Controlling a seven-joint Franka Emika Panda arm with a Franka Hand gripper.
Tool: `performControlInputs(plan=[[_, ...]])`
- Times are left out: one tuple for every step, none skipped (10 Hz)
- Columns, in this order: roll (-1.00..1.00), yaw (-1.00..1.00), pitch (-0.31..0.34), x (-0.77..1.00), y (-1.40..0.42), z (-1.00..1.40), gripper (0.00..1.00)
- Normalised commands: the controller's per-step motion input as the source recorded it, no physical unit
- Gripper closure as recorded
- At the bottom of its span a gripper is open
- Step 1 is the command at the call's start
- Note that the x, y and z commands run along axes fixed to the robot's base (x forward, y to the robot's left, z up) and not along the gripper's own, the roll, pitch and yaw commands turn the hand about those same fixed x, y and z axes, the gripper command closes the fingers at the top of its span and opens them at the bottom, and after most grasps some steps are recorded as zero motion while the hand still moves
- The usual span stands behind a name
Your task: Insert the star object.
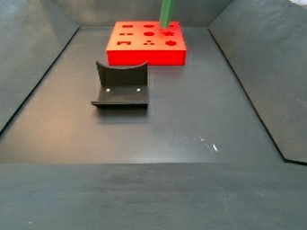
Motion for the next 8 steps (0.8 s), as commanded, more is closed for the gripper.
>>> performControlInputs(plan=[[0.09, -0.61, 0.009, -0.15, 0.07, 0.14, 1.00], [0.22, -0.47, 0.040, -0.09, 0.00, 0.33, 1.00], [0.24, -0.49, 0.036, 0.00, 0.00, 0.24, 1.00], [0.19, -0.65, 0.041, 0.00, 0.00, 0.11, 1.00], [0.04, -0.74, 0.101, 0.11, 0.01, 0.00, 1.00], [0.00, -0.72, 0.100, 0.21, 0.05, -0.26, 1.00], [-0.02, -0.73, 0.113, 0.22, 0.06, -0.38, 1.00], [-0.04, -0.75, 0.156, 0.19, 0.02, -0.35, 1.00]])
